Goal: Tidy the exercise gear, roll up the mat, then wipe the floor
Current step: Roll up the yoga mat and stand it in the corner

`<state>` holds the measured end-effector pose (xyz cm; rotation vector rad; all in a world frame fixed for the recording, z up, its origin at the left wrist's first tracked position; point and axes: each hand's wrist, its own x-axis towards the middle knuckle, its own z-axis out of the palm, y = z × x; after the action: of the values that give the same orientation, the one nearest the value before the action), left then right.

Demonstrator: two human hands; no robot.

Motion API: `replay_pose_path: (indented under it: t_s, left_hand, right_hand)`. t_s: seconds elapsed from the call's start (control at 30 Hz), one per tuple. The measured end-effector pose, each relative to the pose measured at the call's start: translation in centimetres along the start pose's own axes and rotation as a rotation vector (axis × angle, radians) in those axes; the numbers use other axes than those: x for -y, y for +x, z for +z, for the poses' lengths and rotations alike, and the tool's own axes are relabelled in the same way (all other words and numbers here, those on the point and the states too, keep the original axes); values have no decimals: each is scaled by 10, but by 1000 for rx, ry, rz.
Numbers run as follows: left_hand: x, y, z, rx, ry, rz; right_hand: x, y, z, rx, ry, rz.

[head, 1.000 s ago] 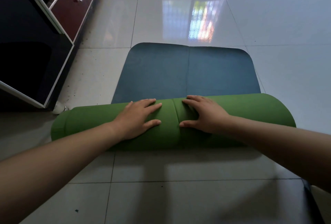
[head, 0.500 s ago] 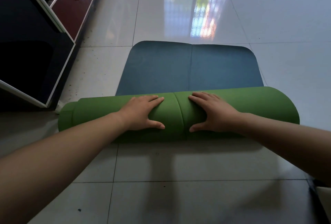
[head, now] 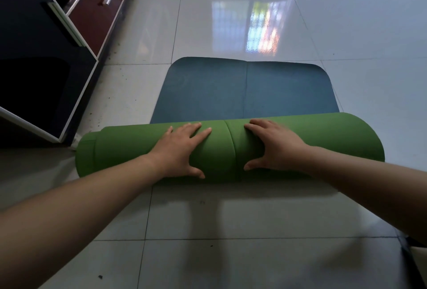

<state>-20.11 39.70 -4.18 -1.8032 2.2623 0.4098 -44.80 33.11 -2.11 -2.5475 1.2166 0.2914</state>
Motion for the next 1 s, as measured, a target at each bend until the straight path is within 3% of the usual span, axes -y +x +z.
replay_pose_path:
  t_s: [0.23, 0.73, 1.0]
  left_hand:
    - [1, 10, -9, 17, -74, -1]
    - [-6, -16, -9, -136, -73, 18]
    - [-11, -26, -16, -110, -64, 33]
  right_hand:
    - [-3, 8, 0, 58, -71, -17]
    - [-2, -11, 9, -58, -43, -56]
    - [5, -23, -1, -54, -51, -59]
